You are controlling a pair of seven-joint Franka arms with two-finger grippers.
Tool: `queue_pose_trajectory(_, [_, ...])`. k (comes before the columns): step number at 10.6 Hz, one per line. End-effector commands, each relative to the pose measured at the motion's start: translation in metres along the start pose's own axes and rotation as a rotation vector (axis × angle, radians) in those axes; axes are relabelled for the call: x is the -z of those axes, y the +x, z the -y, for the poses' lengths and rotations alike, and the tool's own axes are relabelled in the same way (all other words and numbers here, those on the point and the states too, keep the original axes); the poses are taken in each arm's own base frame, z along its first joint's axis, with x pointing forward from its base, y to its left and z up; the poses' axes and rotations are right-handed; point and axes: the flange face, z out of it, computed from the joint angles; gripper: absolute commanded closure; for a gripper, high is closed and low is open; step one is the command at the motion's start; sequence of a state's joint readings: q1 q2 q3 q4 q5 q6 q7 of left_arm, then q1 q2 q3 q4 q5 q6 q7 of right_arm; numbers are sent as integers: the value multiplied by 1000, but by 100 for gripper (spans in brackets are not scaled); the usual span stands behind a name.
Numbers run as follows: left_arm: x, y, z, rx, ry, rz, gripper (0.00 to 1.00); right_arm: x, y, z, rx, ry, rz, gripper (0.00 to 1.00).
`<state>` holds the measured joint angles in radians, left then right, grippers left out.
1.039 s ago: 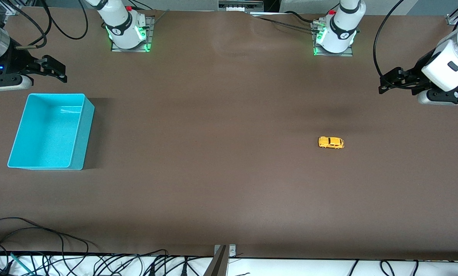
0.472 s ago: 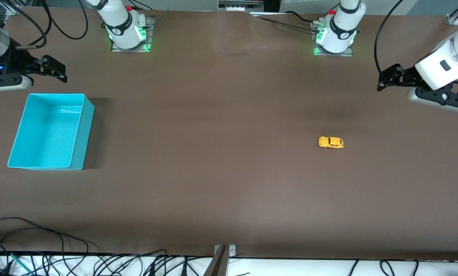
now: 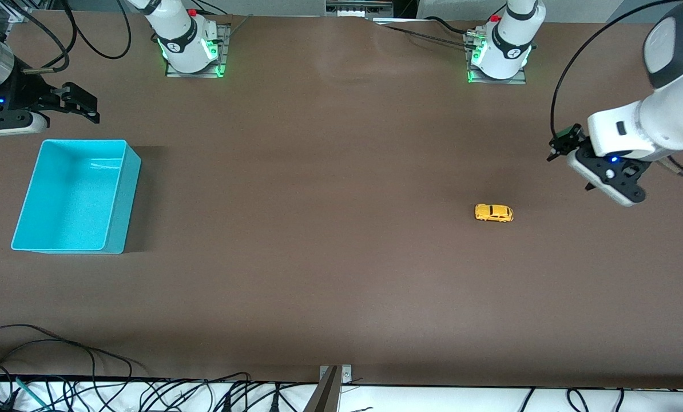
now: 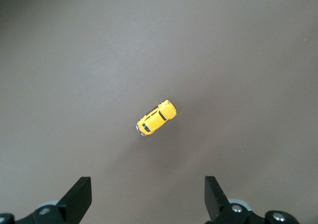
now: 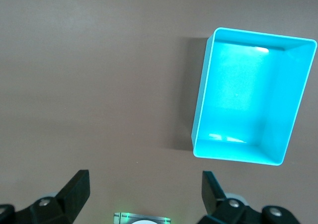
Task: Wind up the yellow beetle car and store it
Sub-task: 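Move the left gripper down over the yellow toy car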
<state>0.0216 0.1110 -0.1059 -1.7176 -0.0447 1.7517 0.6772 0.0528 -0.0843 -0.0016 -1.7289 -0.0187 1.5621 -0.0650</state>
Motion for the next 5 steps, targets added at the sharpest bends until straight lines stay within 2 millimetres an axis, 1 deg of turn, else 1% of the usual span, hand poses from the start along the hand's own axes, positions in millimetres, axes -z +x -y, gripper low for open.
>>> queue_pose_trajectory(1, [-44,-3,-7,-179,17,15,0,5,1,-3,-11,-13,7,0])
queue_pose_trajectory(2, [-68,-6,-7,-254,31,23,0,5,1,-3,-8,-13,7,0])
queue_pose_trajectory(3, [-99,-13,-5,-310,34,24,0,4,1,-3,-5,-12,9,0])
queue_pose_trajectory(5, [-163,-20,-10,-424,56,3,0,4,1,-2,-3,-13,10,0])
